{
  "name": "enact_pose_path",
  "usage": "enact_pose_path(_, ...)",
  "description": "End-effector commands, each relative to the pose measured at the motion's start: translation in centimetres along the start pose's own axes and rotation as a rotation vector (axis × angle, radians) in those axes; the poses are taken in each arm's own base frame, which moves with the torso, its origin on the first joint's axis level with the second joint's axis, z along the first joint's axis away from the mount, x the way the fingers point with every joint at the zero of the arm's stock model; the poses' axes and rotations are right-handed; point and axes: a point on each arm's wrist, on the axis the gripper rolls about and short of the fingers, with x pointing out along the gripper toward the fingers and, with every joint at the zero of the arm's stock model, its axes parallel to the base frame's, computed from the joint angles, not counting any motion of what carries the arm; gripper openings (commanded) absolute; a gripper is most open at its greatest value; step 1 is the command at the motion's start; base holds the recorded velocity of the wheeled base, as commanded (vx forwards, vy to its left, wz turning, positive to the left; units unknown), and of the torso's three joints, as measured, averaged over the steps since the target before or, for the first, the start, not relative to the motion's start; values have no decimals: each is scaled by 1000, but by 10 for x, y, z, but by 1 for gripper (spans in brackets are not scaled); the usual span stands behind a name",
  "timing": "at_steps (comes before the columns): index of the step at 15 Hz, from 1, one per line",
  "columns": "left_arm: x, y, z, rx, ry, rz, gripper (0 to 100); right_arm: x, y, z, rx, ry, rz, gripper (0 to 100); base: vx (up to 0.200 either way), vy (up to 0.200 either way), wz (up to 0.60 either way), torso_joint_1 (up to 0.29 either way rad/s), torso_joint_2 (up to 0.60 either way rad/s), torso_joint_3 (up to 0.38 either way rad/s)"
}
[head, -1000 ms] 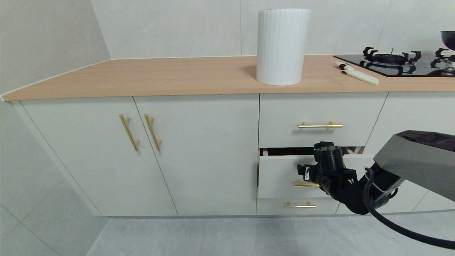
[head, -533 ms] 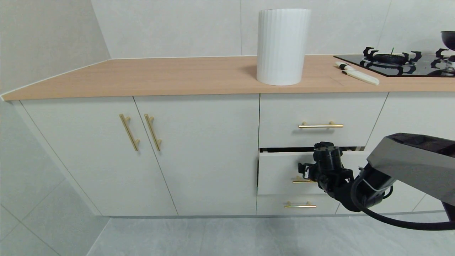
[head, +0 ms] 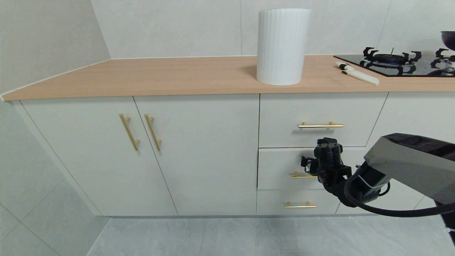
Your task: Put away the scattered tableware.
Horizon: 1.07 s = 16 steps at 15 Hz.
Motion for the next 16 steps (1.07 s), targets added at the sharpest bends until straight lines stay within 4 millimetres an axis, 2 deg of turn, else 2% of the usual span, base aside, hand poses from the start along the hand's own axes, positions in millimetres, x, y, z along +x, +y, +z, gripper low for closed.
enact_pose_path(1, 0, 0, 0, 0, -1, 0, 100, 5, 1, -3, 3, -7, -2, 100, 0, 0, 0, 0, 0, 0)
enact_pose_path(10, 0, 0, 0, 0, 1, 0, 100, 14, -6, 4, 26, -40, -40, 100, 0, 0, 0, 0, 0, 0)
enact_pose_path(16, 0, 0, 0, 0, 1, 0, 100, 8, -8, 6, 22, -39, -46, 100, 0, 0, 0, 0, 0, 0)
